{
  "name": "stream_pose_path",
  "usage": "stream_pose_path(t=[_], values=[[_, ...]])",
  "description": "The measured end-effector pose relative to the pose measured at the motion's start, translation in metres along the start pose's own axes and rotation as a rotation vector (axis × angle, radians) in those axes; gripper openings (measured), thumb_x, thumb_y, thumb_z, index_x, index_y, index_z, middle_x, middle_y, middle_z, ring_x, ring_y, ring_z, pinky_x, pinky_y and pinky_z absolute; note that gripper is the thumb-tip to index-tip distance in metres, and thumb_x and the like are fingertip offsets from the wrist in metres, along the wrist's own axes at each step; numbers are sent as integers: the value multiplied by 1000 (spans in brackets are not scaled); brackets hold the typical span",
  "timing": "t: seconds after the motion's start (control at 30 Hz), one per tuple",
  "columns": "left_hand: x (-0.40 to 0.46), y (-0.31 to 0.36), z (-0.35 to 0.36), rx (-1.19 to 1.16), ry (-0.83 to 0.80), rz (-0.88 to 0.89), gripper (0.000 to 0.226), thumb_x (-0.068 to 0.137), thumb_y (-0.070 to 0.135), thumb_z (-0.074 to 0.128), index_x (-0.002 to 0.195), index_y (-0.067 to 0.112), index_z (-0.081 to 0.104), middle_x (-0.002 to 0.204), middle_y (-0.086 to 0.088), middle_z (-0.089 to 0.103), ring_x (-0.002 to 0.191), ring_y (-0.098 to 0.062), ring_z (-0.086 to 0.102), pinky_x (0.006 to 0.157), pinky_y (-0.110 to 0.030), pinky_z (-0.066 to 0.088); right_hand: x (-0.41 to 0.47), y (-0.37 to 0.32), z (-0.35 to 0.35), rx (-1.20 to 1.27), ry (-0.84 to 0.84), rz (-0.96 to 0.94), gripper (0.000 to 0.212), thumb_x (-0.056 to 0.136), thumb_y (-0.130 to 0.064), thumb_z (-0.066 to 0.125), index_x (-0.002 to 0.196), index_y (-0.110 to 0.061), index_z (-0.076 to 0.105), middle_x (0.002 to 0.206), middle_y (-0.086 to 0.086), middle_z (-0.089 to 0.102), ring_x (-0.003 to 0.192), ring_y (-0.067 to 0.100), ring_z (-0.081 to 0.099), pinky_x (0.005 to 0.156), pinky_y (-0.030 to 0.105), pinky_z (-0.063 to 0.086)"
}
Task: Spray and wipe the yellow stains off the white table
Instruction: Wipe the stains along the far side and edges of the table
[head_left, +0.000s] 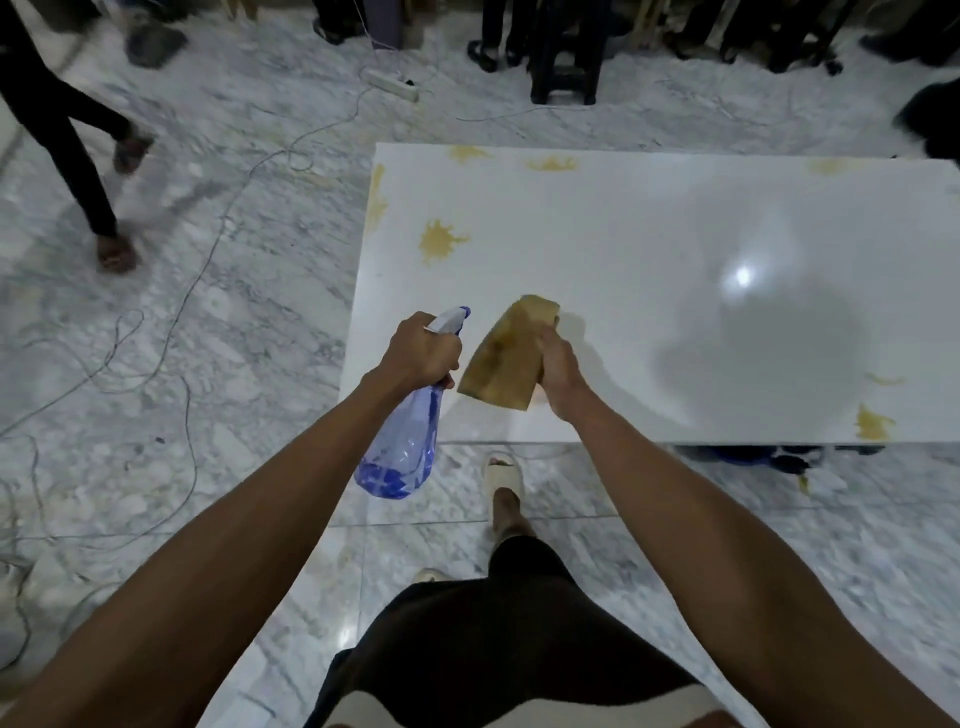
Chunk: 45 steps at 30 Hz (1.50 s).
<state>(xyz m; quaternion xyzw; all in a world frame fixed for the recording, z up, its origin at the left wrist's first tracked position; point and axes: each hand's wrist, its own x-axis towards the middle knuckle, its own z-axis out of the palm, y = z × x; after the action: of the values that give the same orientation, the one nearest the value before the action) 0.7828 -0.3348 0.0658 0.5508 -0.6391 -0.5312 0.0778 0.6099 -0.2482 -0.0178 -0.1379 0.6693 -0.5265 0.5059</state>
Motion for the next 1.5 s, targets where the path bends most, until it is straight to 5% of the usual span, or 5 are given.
stream_pose_path(t=[0.17, 0.47, 0.93, 1.33, 1.5], values=[[-3, 20, -23, -107, 4, 47, 52, 71, 26, 58, 116, 2, 64, 79, -18, 63, 45, -27, 58, 50, -31, 47, -11, -41, 32, 602, -185, -40, 55, 101, -45, 35, 134, -8, 59, 134, 17, 62, 119, 34, 60, 104, 48, 48], [29, 49, -71, -165, 53, 63, 10, 86, 27, 56, 85, 18, 51, 74, -14, 42, 54, -27, 39, 55, -36, 34, 42, -85, 80, 549, -210, 64, 60, 102, -53, 33, 139, -12, 57, 137, 14, 62, 131, 33, 55, 109, 49, 43], [160, 82, -110, -58, 40, -99, 32, 89, 26, 53, 70, 0, 58, 64, -22, 61, 47, -29, 54, 51, -28, 46, 176, -133, 128, 370, -214, 187, 58, 100, -55, 41, 135, -13, 60, 127, 13, 68, 112, 30, 66, 95, 43, 54], [280, 90, -144, -135, 217, -102, 32, 96, 18, 56, 81, -10, 59, 74, -18, 63, 36, -20, 56, 53, -30, 50, 381, -200, 150, -1176, -9, -388, 47, 107, -41, 28, 147, -21, 41, 134, 15, 54, 115, 38, 56, 93, 48, 44], [294, 70, -137, -158, 201, -132, 25, 94, 7, 52, 86, -16, 60, 80, -20, 60, 42, -22, 50, 39, -19, 42, 447, -115, 160, -1511, -119, -224, 61, 102, -58, 23, 156, -45, -1, 167, 4, -17, 152, 34, -17, 119, 60, -11]])
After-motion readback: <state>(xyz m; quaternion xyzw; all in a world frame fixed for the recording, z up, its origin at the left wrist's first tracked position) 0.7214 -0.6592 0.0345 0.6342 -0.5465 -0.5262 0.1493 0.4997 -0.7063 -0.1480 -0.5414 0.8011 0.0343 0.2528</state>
